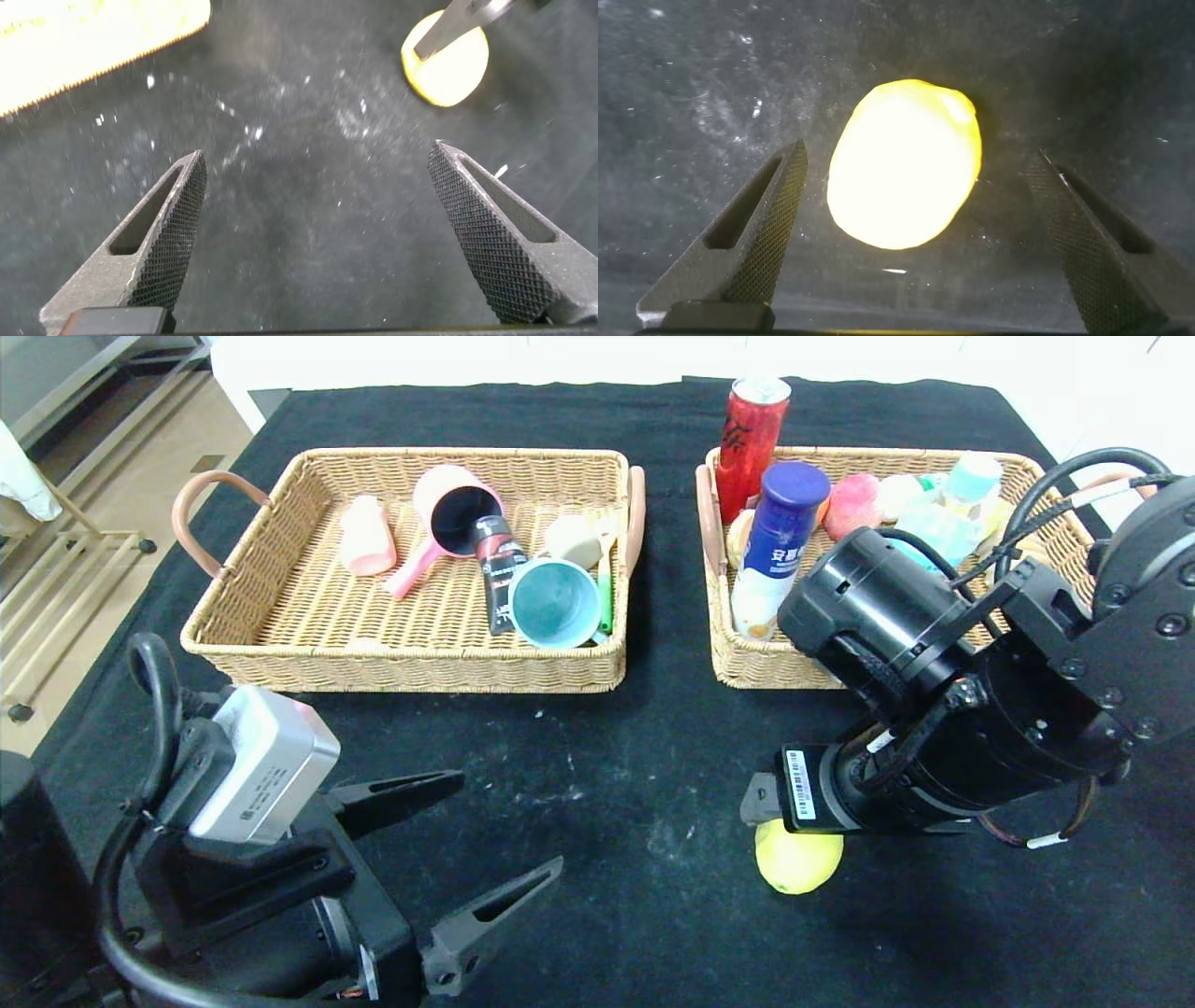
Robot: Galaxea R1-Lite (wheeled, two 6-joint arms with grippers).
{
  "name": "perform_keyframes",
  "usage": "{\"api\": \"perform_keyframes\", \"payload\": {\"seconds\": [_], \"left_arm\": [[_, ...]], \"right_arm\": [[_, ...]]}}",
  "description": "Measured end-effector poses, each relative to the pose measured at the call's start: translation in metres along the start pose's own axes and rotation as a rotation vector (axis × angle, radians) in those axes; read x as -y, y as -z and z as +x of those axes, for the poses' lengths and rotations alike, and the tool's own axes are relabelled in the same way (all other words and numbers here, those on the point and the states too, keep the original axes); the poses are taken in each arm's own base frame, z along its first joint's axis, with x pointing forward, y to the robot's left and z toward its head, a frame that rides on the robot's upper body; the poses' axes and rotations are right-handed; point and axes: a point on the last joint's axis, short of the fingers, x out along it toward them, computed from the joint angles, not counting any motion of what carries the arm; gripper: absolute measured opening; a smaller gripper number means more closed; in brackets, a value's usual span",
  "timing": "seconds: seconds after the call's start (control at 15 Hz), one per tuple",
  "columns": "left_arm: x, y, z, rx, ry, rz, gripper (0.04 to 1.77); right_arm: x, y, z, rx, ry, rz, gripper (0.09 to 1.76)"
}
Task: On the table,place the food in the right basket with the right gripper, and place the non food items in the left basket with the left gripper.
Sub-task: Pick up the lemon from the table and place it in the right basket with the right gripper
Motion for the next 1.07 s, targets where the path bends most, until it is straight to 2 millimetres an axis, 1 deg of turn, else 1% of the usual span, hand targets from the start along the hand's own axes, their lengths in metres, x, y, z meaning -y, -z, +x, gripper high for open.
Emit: {"api": "perform_keyframes", "payload": {"seconds": [0.07, 0.4, 0.6, 0.93, 1.07], "left_arm": [[-0.002, -0.003, -0.003, 0.012, 0.023, 0.002, 1.72], [-0.005, -0.011, -0.011, 0.058, 0.016, 0.004, 1.72], [-0.005, -0.012, -0.013, 0.065, 0.016, 0.007, 1.72], [-0.005, -0.011, -0.013, 0.064, 0.016, 0.007, 1.72], [-0.005, -0.011, -0.013, 0.063, 0.016, 0.007, 1.72]], "right_arm": [[0.0, 0.0, 0.003, -0.004, 0.006, 0.001, 1.71], [-0.007, 0.002, 0.014, -0.027, 0.02, -0.005, 1.71], [-0.009, 0.003, 0.019, -0.039, 0.028, -0.003, 1.71], [-0.01, 0.003, 0.023, -0.045, 0.034, -0.003, 1.71], [-0.01, 0.003, 0.024, -0.046, 0.035, -0.003, 1.35]]}}
